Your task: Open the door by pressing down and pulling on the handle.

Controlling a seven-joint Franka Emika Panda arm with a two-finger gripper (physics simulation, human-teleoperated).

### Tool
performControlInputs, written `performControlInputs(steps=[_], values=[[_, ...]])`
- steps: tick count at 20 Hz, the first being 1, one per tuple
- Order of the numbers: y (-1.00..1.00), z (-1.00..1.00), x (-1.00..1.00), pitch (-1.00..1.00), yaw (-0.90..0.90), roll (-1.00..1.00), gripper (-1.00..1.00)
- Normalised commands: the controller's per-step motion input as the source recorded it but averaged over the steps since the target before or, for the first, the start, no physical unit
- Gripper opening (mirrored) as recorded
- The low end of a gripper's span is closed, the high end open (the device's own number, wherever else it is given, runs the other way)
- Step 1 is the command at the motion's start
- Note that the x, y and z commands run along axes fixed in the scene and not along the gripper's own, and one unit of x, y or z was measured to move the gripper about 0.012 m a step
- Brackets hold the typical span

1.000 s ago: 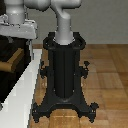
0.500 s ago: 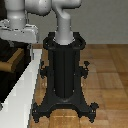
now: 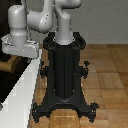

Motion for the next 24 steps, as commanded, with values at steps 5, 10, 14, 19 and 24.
performControlInputs(steps=[5,10,14,19,24], values=[[0.00,0.00,0.00,0.00,0.00,0.00,-1.00],[0.00,0.00,0.00,0.00,0.00,0.00,-1.00],[0.00,0.00,0.00,0.00,0.00,0.00,-1.00],[0.00,-0.40,0.00,-0.06,0.00,0.00,-1.00],[0.00,-0.60,0.00,-0.12,0.00,0.00,-1.00]])
